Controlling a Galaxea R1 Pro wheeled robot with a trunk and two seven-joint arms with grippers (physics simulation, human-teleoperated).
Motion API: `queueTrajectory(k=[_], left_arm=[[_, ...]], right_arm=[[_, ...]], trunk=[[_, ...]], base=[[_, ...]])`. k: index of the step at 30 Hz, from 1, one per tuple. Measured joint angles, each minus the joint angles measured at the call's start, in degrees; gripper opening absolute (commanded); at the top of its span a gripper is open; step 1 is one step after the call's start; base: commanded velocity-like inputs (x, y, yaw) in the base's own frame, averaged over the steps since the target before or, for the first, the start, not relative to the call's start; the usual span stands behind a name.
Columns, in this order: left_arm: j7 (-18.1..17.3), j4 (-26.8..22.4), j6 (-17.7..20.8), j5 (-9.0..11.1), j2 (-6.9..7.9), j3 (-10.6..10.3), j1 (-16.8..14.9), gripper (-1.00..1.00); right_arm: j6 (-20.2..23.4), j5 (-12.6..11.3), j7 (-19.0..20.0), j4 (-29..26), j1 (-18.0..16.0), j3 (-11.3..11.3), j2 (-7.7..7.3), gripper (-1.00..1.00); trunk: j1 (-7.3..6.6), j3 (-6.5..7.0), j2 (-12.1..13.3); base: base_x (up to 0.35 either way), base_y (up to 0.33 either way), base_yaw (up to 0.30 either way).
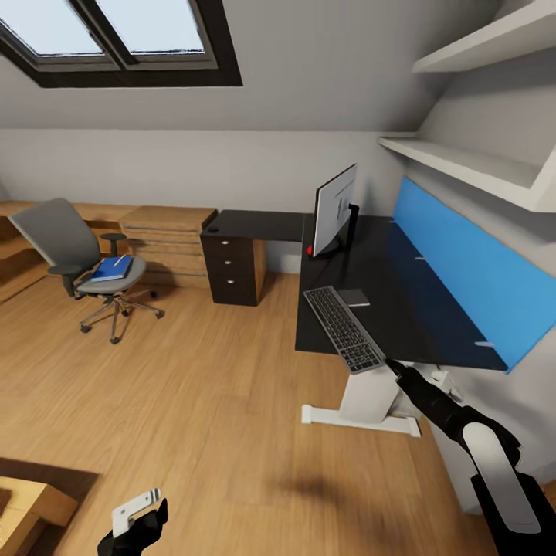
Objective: In the bedroom, organize the workspace by keeping the computer under the desk, ensuring the monitor is on the desk, placing the keyboard on the desk next to the monitor, placing the mouse on the desk next to the keyboard, moving the folder from the swivel chair onto the desk next to the mouse, stacking the notebook on top of the folder with the pen on top of the notebook, and positioning the swivel chair next to the desk.
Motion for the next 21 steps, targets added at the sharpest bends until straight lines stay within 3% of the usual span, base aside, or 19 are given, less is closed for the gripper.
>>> queueTrajectory(k=[13, 21], left_arm=[[0.0, -0.1, 0.0, 0.0, -0.25, 0.0, 0.2, 1.00], [0.0, 0.5, 0.0, 0.0, -0.27, 0.0, 0.2, 1.00]], right_arm=[[0.1, 0.0, 0.0, 0.1, 0.0, -0.2, -0.02, 1.00], [0.5, -0.2, 0.3, 0.4, 0.0, -2.9, 0.00, 1.00]], trunk=[[2.86, -1.76, -5.2], [4.62, -3.19, -8.4]], base=[[0.000, 0.000, 0.051], [0.000, 0.000, 0.001]])
